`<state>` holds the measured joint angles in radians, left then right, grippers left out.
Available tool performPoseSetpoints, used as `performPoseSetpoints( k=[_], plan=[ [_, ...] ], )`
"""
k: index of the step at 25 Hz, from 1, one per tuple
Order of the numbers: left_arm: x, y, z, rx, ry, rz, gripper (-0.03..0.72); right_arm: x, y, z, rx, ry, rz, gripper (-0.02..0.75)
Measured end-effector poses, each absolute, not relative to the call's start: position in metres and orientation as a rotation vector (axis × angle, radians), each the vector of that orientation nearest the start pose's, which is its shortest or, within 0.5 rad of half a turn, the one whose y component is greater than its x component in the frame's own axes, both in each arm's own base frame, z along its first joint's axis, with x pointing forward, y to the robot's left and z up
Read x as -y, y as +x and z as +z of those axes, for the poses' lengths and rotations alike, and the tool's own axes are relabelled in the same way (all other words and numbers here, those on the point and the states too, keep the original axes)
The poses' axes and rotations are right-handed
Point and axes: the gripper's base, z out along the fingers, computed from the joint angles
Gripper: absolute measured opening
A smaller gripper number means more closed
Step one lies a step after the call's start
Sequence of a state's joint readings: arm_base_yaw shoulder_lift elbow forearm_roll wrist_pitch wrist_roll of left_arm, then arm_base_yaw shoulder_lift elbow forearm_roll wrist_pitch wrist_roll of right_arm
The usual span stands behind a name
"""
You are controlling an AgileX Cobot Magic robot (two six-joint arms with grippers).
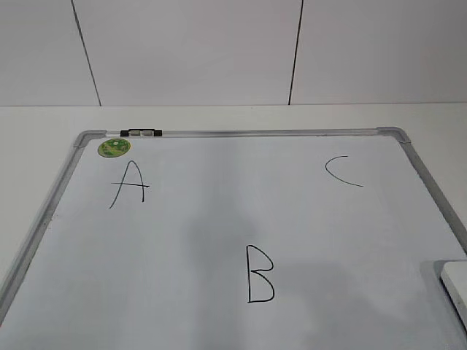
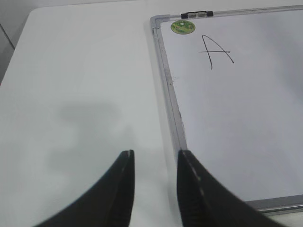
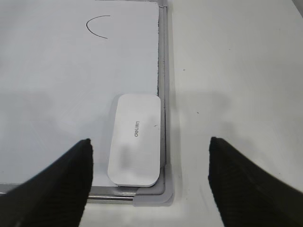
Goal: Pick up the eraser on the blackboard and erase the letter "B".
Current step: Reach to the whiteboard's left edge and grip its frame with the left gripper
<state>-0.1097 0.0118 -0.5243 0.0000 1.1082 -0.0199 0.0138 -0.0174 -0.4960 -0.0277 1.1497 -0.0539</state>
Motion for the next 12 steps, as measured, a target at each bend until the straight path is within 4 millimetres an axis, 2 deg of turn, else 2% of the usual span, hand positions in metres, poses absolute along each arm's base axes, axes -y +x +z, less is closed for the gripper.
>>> performPoseSetpoints(
  k=[12],
  plan=[
    [-0.0009, -0.0079, 0.2802, -2.078, 0.093, -0.079, 0.236, 0.0024, -0.0109, 0.2691, -2.117, -0.069, -0.057, 0.584]
  ],
)
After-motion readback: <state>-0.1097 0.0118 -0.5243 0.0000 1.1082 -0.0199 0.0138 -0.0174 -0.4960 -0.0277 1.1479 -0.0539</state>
